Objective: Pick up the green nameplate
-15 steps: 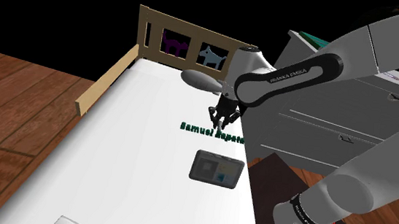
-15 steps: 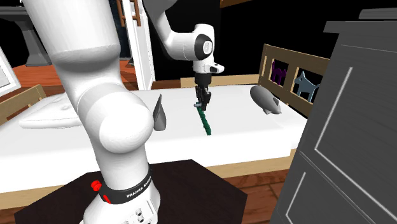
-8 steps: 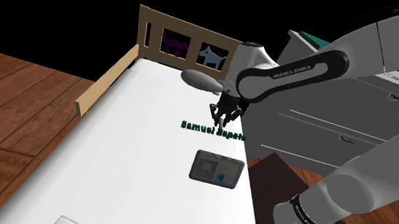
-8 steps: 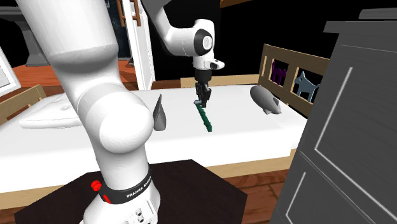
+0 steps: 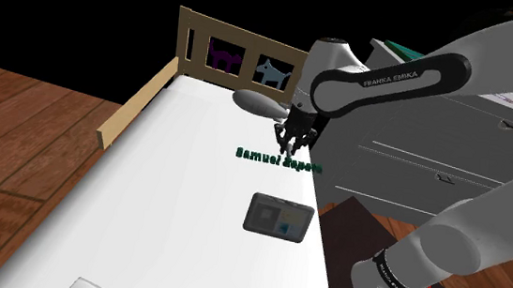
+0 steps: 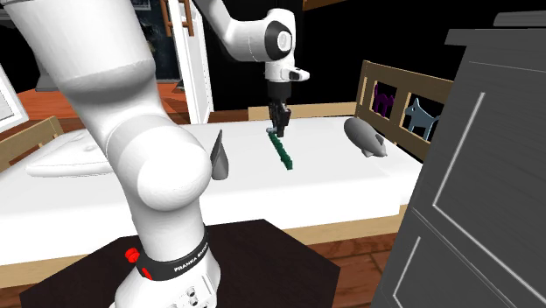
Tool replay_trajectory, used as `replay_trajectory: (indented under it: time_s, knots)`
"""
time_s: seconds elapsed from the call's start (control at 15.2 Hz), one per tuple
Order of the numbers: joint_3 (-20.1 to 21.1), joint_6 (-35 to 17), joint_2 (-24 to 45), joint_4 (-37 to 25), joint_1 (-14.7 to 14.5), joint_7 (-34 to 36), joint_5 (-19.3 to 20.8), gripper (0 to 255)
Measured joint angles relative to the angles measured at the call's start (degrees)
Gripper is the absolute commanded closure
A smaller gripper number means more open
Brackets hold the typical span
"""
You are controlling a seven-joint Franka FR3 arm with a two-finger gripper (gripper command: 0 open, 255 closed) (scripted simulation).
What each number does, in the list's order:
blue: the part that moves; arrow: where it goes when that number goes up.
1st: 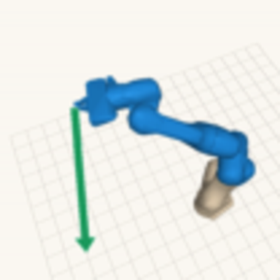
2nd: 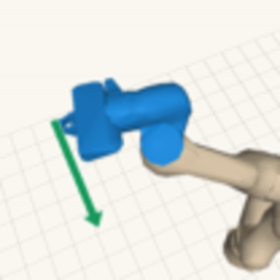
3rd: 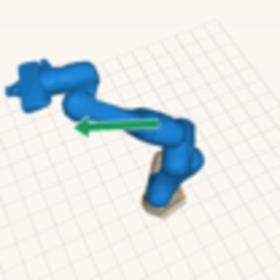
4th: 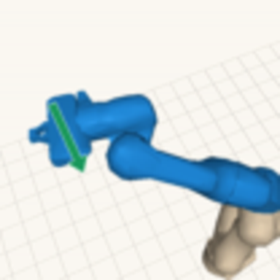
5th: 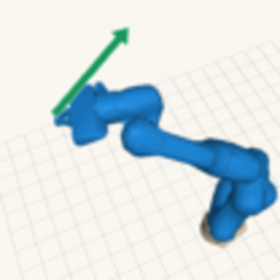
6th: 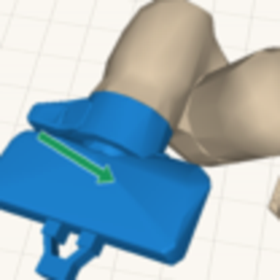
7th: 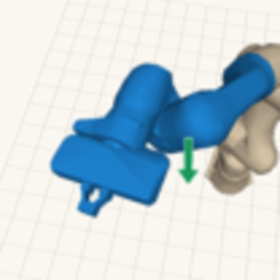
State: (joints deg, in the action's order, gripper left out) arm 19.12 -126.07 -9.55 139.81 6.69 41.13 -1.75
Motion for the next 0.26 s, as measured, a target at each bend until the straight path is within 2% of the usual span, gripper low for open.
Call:
replay_trajectory:
  time_s: [0.26]
  knots:
    - [-0.28, 3.35, -1.75, -1.68, -0.06, -0.55, -0.51, 255]
